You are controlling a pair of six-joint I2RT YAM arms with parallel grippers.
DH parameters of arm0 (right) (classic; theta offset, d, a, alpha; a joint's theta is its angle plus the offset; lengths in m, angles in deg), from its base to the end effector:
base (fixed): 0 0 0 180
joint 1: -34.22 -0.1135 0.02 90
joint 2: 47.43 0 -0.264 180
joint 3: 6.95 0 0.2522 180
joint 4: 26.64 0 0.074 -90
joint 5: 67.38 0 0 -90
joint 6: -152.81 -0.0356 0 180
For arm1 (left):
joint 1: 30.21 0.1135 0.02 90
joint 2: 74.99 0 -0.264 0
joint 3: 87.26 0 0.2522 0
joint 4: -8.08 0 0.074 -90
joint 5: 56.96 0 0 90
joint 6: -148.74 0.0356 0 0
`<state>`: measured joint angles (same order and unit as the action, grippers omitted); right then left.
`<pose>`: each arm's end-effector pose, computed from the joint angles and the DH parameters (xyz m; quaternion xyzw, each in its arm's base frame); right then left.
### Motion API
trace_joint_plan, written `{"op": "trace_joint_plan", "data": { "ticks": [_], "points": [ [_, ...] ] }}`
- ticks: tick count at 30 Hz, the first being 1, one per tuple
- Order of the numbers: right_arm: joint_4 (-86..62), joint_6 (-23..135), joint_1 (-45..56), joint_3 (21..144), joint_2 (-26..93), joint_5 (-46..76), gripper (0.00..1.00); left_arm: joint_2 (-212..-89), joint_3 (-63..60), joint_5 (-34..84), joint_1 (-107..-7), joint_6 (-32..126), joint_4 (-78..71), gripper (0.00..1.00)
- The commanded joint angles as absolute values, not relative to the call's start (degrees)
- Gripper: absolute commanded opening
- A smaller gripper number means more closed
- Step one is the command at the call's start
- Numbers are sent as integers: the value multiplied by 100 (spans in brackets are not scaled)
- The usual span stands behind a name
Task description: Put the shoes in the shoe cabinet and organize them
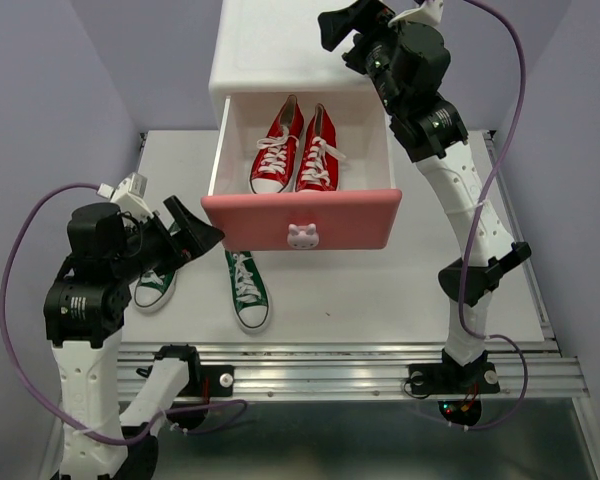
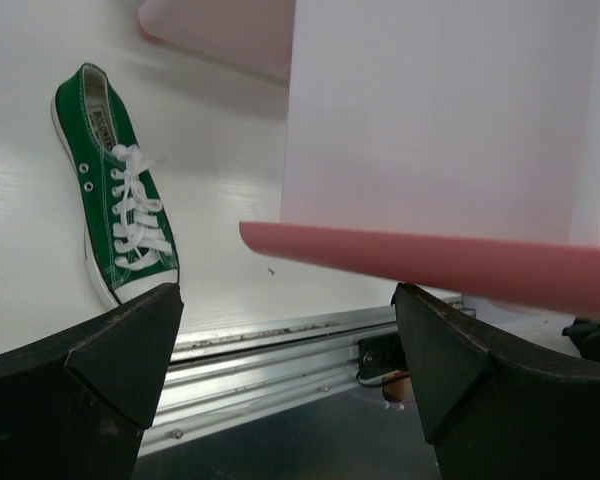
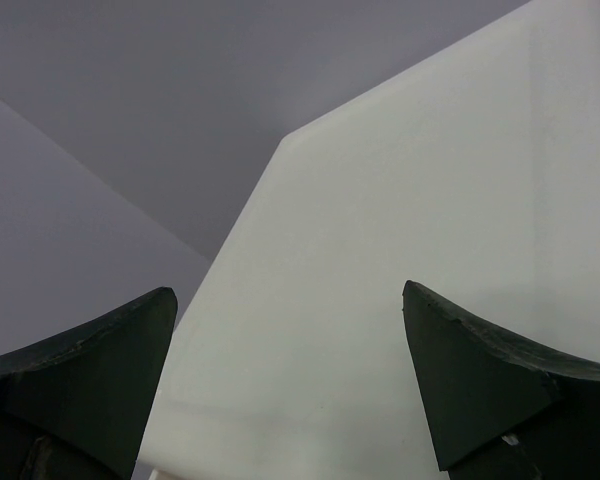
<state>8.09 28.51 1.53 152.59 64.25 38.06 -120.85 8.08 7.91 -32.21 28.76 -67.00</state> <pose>0.3352 0.2039 0.5704 0.1139 0.6145 0.3587 0.6934 0.0952 -0.0185 0.4488 -0.0872 0.8295 -0.3202 0.4493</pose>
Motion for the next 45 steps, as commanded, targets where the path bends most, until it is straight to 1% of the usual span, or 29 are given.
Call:
{"op": "trace_joint_plan", "data": {
  "ticks": [1, 7, 14, 20, 21, 25, 30, 31, 35, 38, 41, 45],
  "points": [
    [1647, 2766, 144, 15051, 6639, 3879, 100, -12507, 1069, 710, -3188, 2728, -5702, 99],
    [1893, 3012, 144, 14920, 6516, 4055, 100, -13369, 1921, 1132, -3197, 2710, -5095, 99],
    [2122, 3082, 144, 14709, 6375, 4011, 100, -13783, 2098, 1642, -3267, 2341, -4506, 99],
    [2201, 3135, 144, 14665, 6349, 4073, 100, -14055, 2098, 2459, -4504, 2112, -4171, 98],
    [2227, 3144, 144, 14673, 6349, 4090, 100, -14081, 2054, 2704, -4950, 2069, -4171, 98],
    [2324, 3108, 144, 14647, 6331, 4134, 100, -13986, 1677, 3048, -5699, 1779, -4136, 98],
    [2376, 3091, 144, 14612, 6313, 4169, 100, -13660, 1018, 3242, -5974, 1349, -4504, 98],
    [2385, 3074, 144, 14603, 6313, 4178, 100, -13512, 956, 3503, -6000, 1252, -4627, 98],
    [2429, 2994, 144, 14507, 6270, 4196, 100, -13045, 649, 3839, -6149, 760, -5006, 98],
    [2456, 2924, 144, 14498, 6278, 4196, 100, -12808, 552, 4068, -6429, 381, -4910, 97],
    [2456, 2950, 144, 14568, 6339, 4187, 100, -12833, 507, 4226, -6781, 179, -4979, 96],
    [2465, 3073, 144, 14630, 6392, 4152, 100, -13149, 989, 4814, -7528, 240, -5173, 95]
  ]
}}
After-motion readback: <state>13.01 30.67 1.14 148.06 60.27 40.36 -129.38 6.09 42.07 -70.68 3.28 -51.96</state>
